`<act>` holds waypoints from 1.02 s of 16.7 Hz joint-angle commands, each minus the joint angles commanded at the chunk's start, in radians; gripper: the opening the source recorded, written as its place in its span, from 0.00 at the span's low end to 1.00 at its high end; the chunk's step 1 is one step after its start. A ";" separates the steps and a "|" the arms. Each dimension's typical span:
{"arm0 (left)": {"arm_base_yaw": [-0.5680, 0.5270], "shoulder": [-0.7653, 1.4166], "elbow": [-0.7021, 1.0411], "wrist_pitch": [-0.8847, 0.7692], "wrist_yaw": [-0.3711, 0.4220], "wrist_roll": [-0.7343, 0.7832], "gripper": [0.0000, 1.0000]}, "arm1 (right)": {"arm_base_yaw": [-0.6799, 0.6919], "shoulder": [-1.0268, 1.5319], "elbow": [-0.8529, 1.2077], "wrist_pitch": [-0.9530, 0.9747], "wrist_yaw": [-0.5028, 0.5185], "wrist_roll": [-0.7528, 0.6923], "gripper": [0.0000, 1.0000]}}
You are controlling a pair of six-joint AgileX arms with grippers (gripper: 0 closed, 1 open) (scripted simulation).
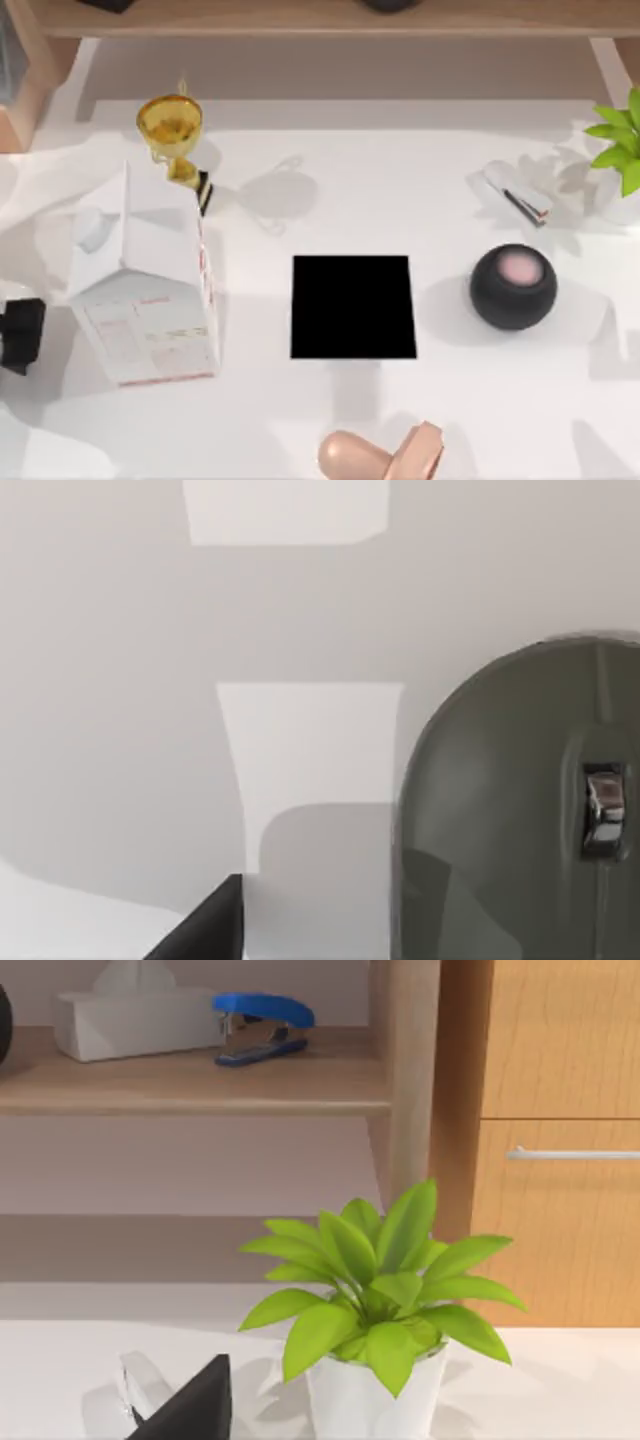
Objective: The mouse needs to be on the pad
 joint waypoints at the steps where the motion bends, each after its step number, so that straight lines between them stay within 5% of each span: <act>1: 0.000 0.000 0.000 0.000 0.000 0.000 0.00 | 0.000 0.000 0.000 0.000 0.000 0.000 1.00; 8: 0.000 0.000 0.000 0.000 0.000 0.000 0.00 | 0.000 0.000 0.000 0.000 0.000 0.000 1.00; 17: -0.003 -0.107 0.102 -0.207 0.005 -0.003 0.00 | 0.000 0.000 0.000 0.000 0.000 0.000 1.00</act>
